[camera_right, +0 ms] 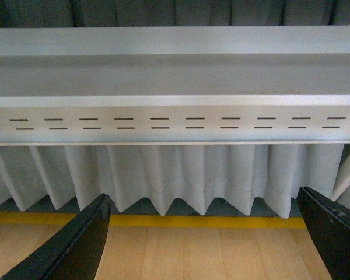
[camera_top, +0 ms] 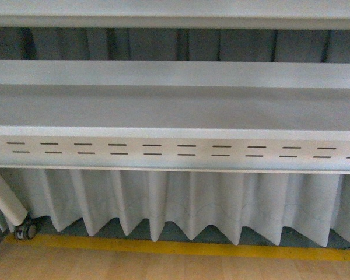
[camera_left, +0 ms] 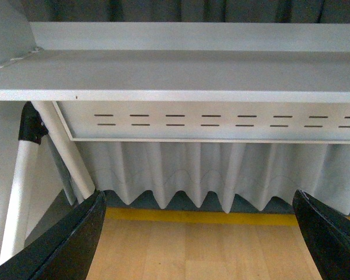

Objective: Wind up and store yellow beetle toy

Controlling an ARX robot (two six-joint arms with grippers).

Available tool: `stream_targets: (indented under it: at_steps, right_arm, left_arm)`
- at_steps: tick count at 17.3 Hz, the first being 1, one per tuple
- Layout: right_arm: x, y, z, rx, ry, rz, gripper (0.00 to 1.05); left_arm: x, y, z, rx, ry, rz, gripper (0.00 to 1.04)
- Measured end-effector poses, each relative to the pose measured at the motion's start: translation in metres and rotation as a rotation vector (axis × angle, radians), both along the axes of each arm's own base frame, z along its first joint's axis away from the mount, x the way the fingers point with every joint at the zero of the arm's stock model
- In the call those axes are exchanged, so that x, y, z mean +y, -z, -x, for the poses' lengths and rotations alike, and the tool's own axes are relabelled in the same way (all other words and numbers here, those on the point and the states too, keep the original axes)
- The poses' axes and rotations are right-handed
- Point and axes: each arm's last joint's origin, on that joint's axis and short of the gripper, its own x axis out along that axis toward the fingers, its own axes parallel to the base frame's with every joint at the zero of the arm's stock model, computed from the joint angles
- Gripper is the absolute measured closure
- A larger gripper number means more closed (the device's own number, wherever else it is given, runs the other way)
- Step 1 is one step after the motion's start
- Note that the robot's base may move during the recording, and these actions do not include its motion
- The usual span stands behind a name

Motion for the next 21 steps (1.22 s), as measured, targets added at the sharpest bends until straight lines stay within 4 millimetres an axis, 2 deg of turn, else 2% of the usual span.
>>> stream_targets:
  at_steps: [21]
  right_arm:
    - [0.0,-0.0002,0.0,-0.002,0.0,0.0,0.07]
  left_arm:
    - [0.0,-0.0003,0.0,-0.003,0.0,0.0,0.07]
